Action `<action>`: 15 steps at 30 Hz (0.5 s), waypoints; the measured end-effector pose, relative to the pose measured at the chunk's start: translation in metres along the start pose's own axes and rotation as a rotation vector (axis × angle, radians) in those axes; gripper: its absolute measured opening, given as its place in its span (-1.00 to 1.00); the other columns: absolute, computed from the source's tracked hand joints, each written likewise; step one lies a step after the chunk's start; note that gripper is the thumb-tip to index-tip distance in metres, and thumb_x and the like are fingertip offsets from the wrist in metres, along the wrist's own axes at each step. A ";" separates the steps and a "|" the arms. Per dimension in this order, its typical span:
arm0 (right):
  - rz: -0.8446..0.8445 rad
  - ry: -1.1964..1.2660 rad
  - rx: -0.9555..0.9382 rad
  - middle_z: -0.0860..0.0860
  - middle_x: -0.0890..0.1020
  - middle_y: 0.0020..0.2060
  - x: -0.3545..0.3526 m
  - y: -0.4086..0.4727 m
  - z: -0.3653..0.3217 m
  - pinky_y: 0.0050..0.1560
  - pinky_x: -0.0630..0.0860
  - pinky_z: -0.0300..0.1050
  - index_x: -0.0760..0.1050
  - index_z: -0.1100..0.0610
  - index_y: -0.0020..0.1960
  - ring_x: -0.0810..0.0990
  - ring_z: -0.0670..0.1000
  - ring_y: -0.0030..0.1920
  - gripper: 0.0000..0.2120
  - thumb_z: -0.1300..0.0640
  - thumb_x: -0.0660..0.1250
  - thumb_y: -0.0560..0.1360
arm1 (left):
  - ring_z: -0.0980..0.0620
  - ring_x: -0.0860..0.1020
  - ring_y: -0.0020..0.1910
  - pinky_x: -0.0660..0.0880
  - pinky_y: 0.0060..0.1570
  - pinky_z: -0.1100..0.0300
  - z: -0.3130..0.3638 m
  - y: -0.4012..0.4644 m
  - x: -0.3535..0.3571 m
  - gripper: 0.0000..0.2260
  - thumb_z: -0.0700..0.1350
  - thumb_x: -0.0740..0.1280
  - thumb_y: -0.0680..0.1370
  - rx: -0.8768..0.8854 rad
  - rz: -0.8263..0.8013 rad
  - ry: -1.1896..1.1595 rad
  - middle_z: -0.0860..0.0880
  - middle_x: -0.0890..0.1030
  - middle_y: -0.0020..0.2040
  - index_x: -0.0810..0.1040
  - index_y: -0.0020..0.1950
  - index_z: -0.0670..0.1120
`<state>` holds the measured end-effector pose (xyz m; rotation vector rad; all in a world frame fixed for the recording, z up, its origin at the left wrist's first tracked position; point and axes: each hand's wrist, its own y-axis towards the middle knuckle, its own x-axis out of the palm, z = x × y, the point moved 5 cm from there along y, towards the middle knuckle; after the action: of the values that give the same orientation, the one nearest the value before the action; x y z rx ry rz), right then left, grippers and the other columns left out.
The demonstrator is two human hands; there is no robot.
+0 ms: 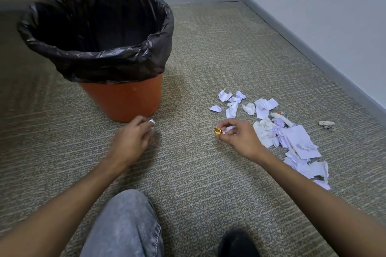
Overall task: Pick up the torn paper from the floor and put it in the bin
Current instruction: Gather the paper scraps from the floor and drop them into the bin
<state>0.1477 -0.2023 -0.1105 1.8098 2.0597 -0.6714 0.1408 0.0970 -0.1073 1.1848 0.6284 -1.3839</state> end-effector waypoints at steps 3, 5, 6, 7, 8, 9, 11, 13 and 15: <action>0.043 0.043 -0.076 0.10 0.66 -0.15 -0.015 0.011 -0.047 -0.28 0.48 -0.16 0.61 0.07 -0.01 0.55 -0.03 -0.33 -0.82 0.24 0.51 0.42 | -0.10 0.62 -0.21 0.56 -0.33 0.05 0.035 0.019 -0.033 -0.84 -0.14 0.36 0.56 0.131 0.121 0.008 -0.04 0.58 0.01 0.65 0.11 -0.13; 0.061 0.049 -0.159 0.12 0.68 -0.16 -0.024 0.018 -0.085 -0.19 0.53 -0.06 0.61 0.07 0.00 0.58 0.04 -0.29 -0.81 0.22 0.52 0.42 | -0.09 0.62 -0.20 0.54 -0.38 0.09 0.055 0.031 -0.061 -0.83 -0.10 0.35 0.57 0.190 0.207 0.039 -0.05 0.60 0.03 0.65 0.10 -0.11; 0.076 0.044 -0.210 0.07 0.69 -0.17 -0.028 0.023 -0.107 -0.15 0.58 -0.08 0.62 0.08 0.01 0.62 0.02 -0.27 -0.80 0.21 0.52 0.41 | -0.07 0.63 -0.19 0.51 -0.40 0.12 0.063 0.036 -0.075 -0.82 -0.07 0.34 0.57 0.215 0.247 0.061 -0.04 0.61 0.04 0.65 0.09 -0.10; 0.091 0.045 -0.261 0.01 0.70 -0.15 -0.032 0.027 -0.128 -0.12 0.61 -0.13 0.62 0.09 0.02 0.67 0.01 -0.24 -0.79 0.21 0.52 0.41 | -0.06 0.63 -0.17 0.50 -0.42 0.14 0.071 0.042 -0.090 -0.82 -0.06 0.33 0.58 0.238 0.291 0.087 -0.04 0.61 0.06 0.66 0.09 -0.08; 0.104 0.050 -0.312 -0.03 0.70 -0.13 -0.035 0.033 -0.150 -0.11 0.64 -0.14 0.62 0.08 0.03 0.70 0.02 -0.22 -0.79 0.21 0.52 0.41 | -0.06 0.63 -0.16 0.51 -0.43 0.12 0.078 0.047 -0.106 -0.83 -0.05 0.32 0.58 0.252 0.339 0.108 -0.03 0.62 0.07 0.66 0.09 -0.06; 0.114 0.054 -0.356 -0.05 0.70 -0.12 -0.038 0.039 -0.170 -0.14 0.64 -0.16 0.62 0.08 0.02 0.70 0.03 -0.23 -0.79 0.20 0.52 0.41 | -0.08 0.63 -0.16 0.52 -0.44 0.08 0.082 0.052 -0.123 -0.83 -0.04 0.32 0.59 0.251 0.389 0.120 -0.01 0.62 0.08 0.66 0.09 -0.03; 0.131 0.043 -0.434 -0.07 0.70 -0.13 -0.038 0.052 -0.209 -0.19 0.60 -0.22 0.63 0.07 0.01 0.67 -0.01 -0.25 -0.81 0.15 0.53 0.41 | -0.10 0.63 -0.18 0.53 -0.44 0.04 0.085 0.062 -0.154 -0.83 -0.01 0.29 0.61 0.218 0.484 0.150 0.00 0.62 0.07 0.64 0.10 0.01; 0.146 0.019 -0.513 -0.06 0.70 -0.13 -0.032 0.066 -0.244 -0.14 0.61 -0.18 0.65 0.07 -0.02 0.65 -0.02 -0.24 -0.82 0.13 0.53 0.39 | -0.14 0.62 -0.19 0.51 -0.41 0.06 0.079 0.074 -0.179 -0.80 0.02 0.26 0.63 0.157 0.547 0.209 -0.01 0.62 0.07 0.64 0.13 0.02; 0.133 -0.031 -0.566 -0.04 0.70 -0.13 -0.021 0.080 -0.270 -0.09 0.56 -0.15 0.65 0.10 -0.03 0.60 -0.13 -0.27 -0.82 0.14 0.53 0.38 | -0.21 0.62 -0.12 0.49 -0.33 0.04 0.063 0.087 -0.194 -0.77 0.04 0.23 0.63 0.070 0.548 0.249 -0.02 0.62 0.08 0.63 0.18 0.06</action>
<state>0.2482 -0.0670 0.1164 1.5644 1.8392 -0.0599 0.1737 0.1013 0.1123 1.4658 0.3840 -0.8082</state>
